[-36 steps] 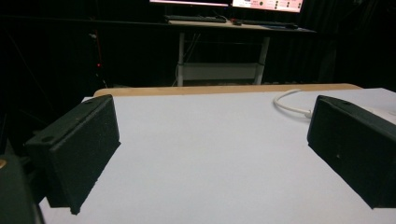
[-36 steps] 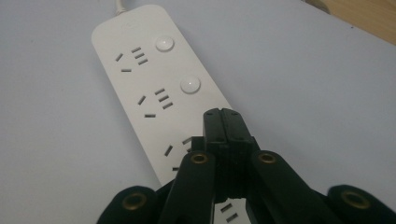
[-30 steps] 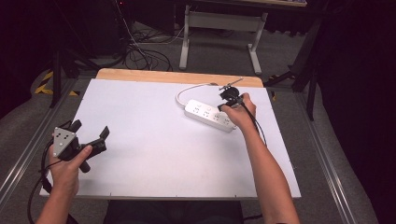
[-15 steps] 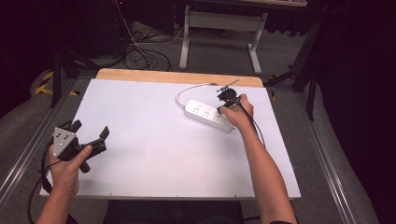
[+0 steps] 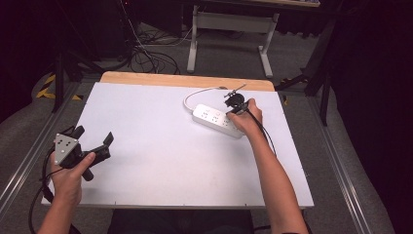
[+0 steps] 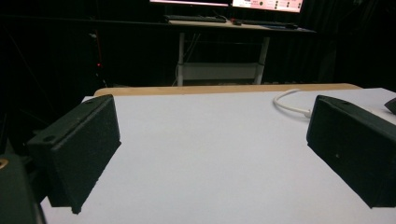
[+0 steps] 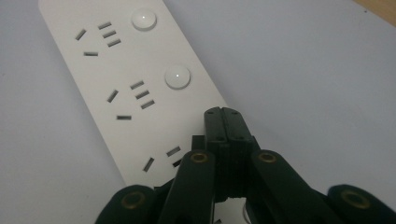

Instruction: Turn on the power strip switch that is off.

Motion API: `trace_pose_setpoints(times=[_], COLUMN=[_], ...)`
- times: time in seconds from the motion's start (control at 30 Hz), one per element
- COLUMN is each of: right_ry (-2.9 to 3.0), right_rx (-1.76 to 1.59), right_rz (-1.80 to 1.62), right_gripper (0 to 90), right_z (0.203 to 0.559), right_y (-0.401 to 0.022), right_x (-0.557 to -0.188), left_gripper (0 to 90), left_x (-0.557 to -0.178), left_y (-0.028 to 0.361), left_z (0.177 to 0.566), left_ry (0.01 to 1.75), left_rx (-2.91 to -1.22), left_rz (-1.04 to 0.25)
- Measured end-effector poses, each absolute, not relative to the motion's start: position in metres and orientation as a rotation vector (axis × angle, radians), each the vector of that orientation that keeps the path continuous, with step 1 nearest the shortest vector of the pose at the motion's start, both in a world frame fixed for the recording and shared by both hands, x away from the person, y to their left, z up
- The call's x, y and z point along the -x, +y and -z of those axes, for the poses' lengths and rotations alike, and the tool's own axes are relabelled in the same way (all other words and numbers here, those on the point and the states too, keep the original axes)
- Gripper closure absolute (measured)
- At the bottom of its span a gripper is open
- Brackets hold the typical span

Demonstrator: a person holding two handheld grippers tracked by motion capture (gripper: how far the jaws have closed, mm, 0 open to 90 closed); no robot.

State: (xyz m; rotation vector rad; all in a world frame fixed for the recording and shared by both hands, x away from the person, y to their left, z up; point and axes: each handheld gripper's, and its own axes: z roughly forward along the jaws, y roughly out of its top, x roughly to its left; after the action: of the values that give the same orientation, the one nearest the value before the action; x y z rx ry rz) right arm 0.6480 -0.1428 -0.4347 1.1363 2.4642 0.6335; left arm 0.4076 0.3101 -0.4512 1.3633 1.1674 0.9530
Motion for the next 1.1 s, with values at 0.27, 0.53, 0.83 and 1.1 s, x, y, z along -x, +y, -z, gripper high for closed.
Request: trace_pose_setpoints(times=[0.27, 0.53, 0.83, 1.1], right_ry=[2.452, 2.454, 2.447, 2.444], right_rx=[-1.190, -1.199, -1.204, -1.215], right_rz=[-0.648, -0.624, -0.630, -0.637], right_gripper=[90.0, 90.0, 90.0, 90.0], right_z=[0.4363, 0.4359, 0.4362, 0.4361], right_y=[-0.1435, -0.1413, -0.1417, -0.1425], right_x=[-0.6486, -0.6493, -0.6489, -0.6489], left_gripper=[3.4, 3.4, 3.5, 3.6], left_x=[-0.4073, -0.4059, -0.4053, -0.4054], left_y=[0.3093, 0.3107, 0.3106, 0.3090], left_z=[0.4511, 0.4511, 0.4512, 0.4515], left_ry=[1.164, 1.168, 1.168, 1.161], left_rx=[-1.367, -1.362, -1.364, -1.369], left_rz=[-0.955, -0.955, -0.956, -0.950])
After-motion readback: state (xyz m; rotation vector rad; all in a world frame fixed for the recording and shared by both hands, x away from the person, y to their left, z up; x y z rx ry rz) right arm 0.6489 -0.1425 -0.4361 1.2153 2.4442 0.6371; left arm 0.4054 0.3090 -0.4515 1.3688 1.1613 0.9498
